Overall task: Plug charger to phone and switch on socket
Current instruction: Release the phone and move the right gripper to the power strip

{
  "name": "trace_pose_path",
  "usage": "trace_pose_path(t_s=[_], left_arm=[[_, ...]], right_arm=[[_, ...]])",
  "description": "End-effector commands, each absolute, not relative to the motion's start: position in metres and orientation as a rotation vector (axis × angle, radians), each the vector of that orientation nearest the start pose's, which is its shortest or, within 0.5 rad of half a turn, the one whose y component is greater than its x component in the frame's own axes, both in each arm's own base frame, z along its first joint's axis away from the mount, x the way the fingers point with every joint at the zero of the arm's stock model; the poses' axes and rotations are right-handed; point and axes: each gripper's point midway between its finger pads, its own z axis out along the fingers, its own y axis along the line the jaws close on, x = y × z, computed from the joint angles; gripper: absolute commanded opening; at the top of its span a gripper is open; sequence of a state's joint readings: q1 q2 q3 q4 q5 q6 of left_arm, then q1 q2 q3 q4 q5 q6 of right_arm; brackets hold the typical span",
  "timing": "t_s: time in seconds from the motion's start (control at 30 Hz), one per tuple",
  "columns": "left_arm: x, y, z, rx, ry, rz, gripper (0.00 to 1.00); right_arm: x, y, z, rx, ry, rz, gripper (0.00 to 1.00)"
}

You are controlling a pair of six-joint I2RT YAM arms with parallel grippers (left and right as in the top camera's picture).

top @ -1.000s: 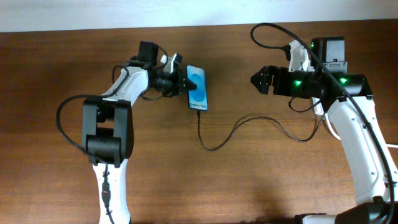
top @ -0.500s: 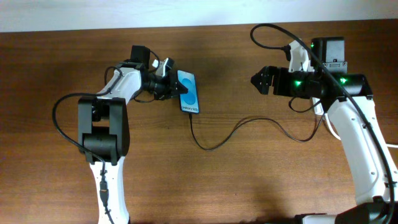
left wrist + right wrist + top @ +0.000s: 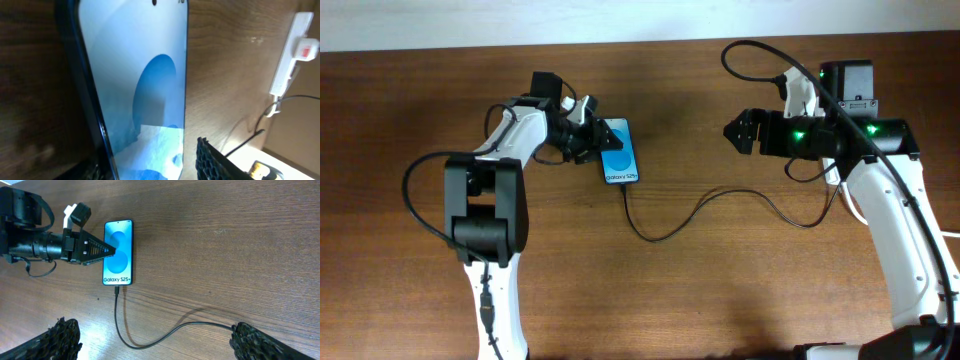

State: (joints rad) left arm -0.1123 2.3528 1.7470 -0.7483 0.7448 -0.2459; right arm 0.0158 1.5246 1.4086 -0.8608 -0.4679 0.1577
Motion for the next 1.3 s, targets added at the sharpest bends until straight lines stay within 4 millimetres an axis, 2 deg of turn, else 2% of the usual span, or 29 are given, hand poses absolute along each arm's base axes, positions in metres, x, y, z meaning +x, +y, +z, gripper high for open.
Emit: trace_pose_path(t_s=[0.0, 0.13, 0.2, 0.27, 0.3, 0.37, 0.47, 0.5, 0.57, 0.6, 0.67, 0.73, 0.77, 0.8, 0.83, 0.9, 1.0, 1.1, 1.17, 1.27], left_arm=[[0.468, -0.133, -0.015, -0.115, 2.956, -0.784, 0.64], [0.469, -0.118, -0.023, -0.132, 2.979, -0.629, 0.74], [0.471, -0.108, -0.026, -0.14, 2.986, -0.536, 0.88], [0.476, -0.103, -0.022, -0.143, 2.98, -0.49, 0.91], [0.482, -0.099, -0.011, -0.148, 2.968, -0.474, 0.92], [0.496, -0.093, 0.026, -0.158, 2.922, -0.474, 0.91], [0.515, -0.077, 0.115, -0.117, 2.765, -0.463, 0.91], [0.517, -0.073, 0.146, -0.094, 2.709, -0.457, 0.91], [0.514, -0.071, 0.193, -0.073, 2.615, -0.453, 0.92], [0.511, -0.071, 0.214, -0.063, 2.574, -0.452, 0.93], [0.5, -0.07, 0.257, -0.044, 2.488, -0.45, 0.96], [0.492, -0.07, 0.277, -0.037, 2.452, -0.449, 1.0], [0.486, -0.07, 0.287, -0.034, 2.437, -0.449, 1.0], [0.483, -0.07, 0.29, -0.033, 2.436, -0.449, 0.99], [0.478, -0.069, 0.289, -0.037, 2.452, -0.45, 0.99], [0.473, -0.069, 0.284, -0.043, 2.481, -0.45, 0.99], [0.47, -0.069, 0.282, -0.046, 2.495, -0.451, 0.99], [0.47, -0.069, 0.282, -0.047, 2.495, -0.451, 0.99], [0.47, -0.069, 0.282, -0.046, 2.496, -0.451, 1.0], [0.47, -0.069, 0.282, -0.046, 2.495, -0.451, 1.0]], right_arm=[[0.385, 0.084, 0.231, -0.03, 2.491, 0.643, 0.99], [0.386, 0.083, 0.231, -0.029, 2.492, 0.638, 0.99], [0.386, 0.083, 0.231, -0.029, 2.492, 0.638, 0.99], [0.386, 0.083, 0.231, -0.029, 2.492, 0.639, 0.98], [0.386, 0.084, 0.231, -0.043, 2.489, 0.64, 0.98], [0.385, 0.084, 0.235, -0.044, 2.486, 0.64, 0.99], [0.383, 0.076, 0.256, -0.024, 2.476, 0.63, 0.98], [0.383, 0.069, 0.268, -0.002, 2.466, 0.62, 0.99], [0.383, 0.053, 0.286, 0.042, 2.444, 0.6, 0.99], [0.383, 0.042, 0.297, 0.075, 2.428, 0.583, 0.99], [0.382, 0.005, 0.321, 0.178, 2.375, 0.53, 0.99], [0.381, -0.027, 0.332, 0.268, 2.338, 0.485, 0.99], [0.377, -0.06, 0.337, 0.364, 2.304, 0.441, 0.99], [0.373, -0.081, 0.338, 0.431, 2.287, 0.416, 0.99], [0.366, -0.114, 0.335, 0.533, 2.264, 0.371, 0.99], [0.357, -0.155, 0.329, 0.654, 2.235, 0.323, 0.99], [0.347, -0.205, 0.305, 0.816, 2.231, 0.296, 0.99], [0.353, -0.237, 0.265, 0.915, 2.272, 0.315, 0.99], [0.363, -0.247, 0.244, 0.919, 2.298, 0.326, 0.99], [0.377, -0.261, 0.202, 0.951, 2.352, 0.363, 0.97]])
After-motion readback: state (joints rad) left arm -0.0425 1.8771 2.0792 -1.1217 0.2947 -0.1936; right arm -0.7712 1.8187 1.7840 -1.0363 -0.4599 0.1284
